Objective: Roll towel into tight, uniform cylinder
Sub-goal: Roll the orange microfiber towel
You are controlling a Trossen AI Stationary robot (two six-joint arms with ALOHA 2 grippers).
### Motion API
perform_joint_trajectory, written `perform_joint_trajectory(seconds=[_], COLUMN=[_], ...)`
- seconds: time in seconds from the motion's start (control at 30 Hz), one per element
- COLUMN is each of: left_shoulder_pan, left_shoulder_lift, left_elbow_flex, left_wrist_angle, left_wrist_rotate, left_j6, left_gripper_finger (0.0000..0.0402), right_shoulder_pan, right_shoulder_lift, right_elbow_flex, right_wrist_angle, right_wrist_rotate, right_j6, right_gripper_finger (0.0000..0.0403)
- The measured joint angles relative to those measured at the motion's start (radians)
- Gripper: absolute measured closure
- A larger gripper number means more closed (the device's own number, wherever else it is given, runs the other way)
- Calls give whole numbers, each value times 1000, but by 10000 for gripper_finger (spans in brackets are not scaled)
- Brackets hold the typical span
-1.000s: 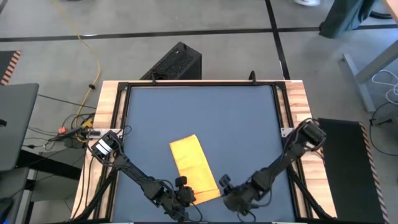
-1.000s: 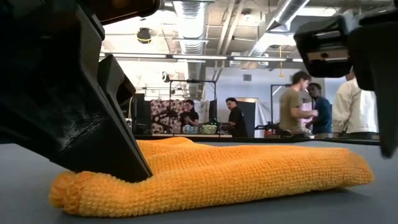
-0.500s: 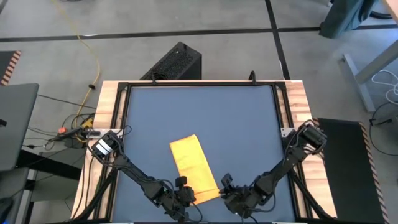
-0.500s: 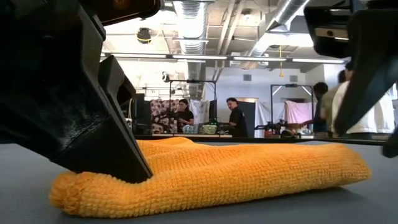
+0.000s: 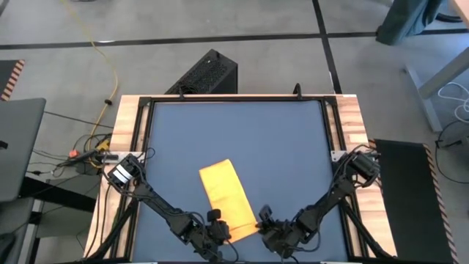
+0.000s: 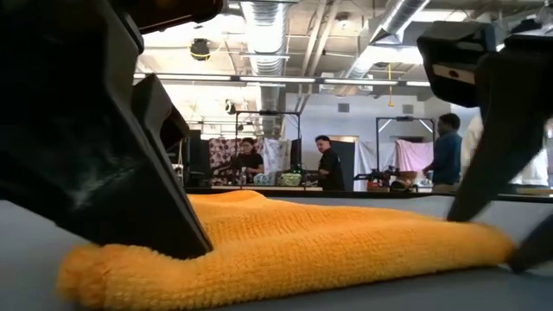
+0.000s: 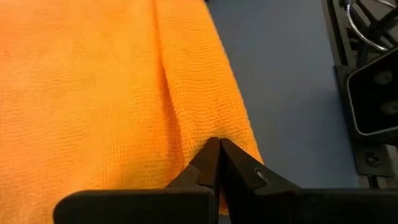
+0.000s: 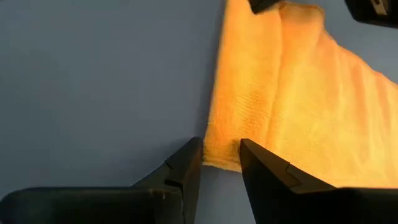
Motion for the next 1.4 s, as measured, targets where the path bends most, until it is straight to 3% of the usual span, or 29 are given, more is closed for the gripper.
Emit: perform_joint_trajectory(seconds=[0.17,0.4,0.57,0.87,1.07,1.2,1.4], left_shoulder_pan=[-2,-11,-22,-44,-44,-48,-29], left_shoulder_lift=[0,0,0,-34,-35,-37,-36], left_elbow_flex=[0,0,0,-2,-2,-1,-1], left_wrist_angle=[3,6,25,47,110,198,173], left_wrist_rotate=[15,23,18,-82,-126,-210,-195], left_j6=[0,15,44,130,200,307,324], left_gripper_finger=[401,401,401,401,401,401,401], right_shoulder_pan=[-21,-48,-96,-229,-311,-354,-393], right_shoulder_lift=[0,-10,-37,-48,-48,-48,-48], right_elbow_flex=[-1,-1,0,-1,-2,-2,-2], right_wrist_angle=[8,18,20,40,110,124,116], right_wrist_rotate=[10,-176,-399,-759,-960,-1036,-1022], right_j6=[-23,-25,80,387,464,520,606], right_gripper_finger=[298,388,385,386,386,386,385])
